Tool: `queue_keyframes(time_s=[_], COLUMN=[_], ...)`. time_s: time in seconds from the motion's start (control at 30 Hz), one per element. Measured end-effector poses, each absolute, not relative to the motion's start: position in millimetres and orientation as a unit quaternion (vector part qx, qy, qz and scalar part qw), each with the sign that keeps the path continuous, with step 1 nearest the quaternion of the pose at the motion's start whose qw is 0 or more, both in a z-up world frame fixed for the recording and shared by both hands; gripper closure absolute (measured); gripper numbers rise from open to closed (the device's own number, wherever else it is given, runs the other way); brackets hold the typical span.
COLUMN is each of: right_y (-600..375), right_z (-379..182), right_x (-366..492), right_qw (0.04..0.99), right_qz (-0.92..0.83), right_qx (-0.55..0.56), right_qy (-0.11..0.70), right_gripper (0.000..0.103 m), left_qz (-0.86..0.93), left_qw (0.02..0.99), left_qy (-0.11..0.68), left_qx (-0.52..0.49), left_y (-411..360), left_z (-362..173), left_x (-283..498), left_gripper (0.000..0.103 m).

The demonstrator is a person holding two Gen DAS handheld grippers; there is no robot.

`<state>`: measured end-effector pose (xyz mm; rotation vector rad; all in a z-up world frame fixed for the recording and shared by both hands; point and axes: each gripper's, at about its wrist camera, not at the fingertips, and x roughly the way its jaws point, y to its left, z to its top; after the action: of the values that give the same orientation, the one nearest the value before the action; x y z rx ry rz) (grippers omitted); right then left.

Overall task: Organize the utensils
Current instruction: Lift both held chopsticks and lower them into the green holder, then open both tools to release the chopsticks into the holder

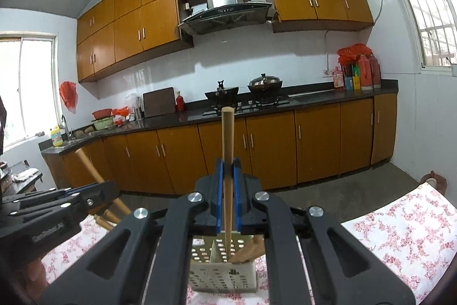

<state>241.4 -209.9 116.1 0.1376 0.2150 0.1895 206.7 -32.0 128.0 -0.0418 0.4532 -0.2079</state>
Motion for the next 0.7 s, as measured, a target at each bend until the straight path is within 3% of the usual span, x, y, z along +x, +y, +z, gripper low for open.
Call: queue_keyframes(time_s=[0.07, 0.17, 0.23, 0.3, 0.37, 0.57, 0.7], right_y=[-208, -211, -214, -218, -221, -237, -250], right_z=[113, 113, 116, 119, 121, 122, 117], right_x=[241, 231, 222, 213, 206, 173, 146], right_qw=[0.986, 0.986, 0.987, 0.987, 0.988, 0.988, 0.988], right_qz=[0.099, 0.097, 0.096, 0.095, 0.094, 0.084, 0.08], right_qx=[0.065, 0.069, 0.066, 0.065, 0.064, 0.075, 0.083], right_qy=[0.121, 0.118, 0.111, 0.108, 0.106, 0.104, 0.104], right_gripper=[0.088, 0.062, 0.059, 0.054, 0.048, 0.032, 0.019], left_qz=[-0.098, -0.092, -0.092, -0.085, -0.082, -0.075, -0.072], left_qw=[0.968, 0.965, 0.966, 0.968, 0.971, 0.973, 0.975], left_qy=[0.232, 0.241, 0.239, 0.231, 0.22, 0.211, 0.202], left_qx=[-0.023, -0.037, -0.042, -0.046, -0.049, -0.055, -0.063], left_y=[-32, -27, -22, -17, -13, -7, 2], left_z=[125, 126, 129, 134, 141, 148, 146], left_x=[207, 206, 203, 196, 190, 174, 151], left_gripper=[0.096, 0.095, 0.092, 0.074, 0.063, 0.061, 0.046])
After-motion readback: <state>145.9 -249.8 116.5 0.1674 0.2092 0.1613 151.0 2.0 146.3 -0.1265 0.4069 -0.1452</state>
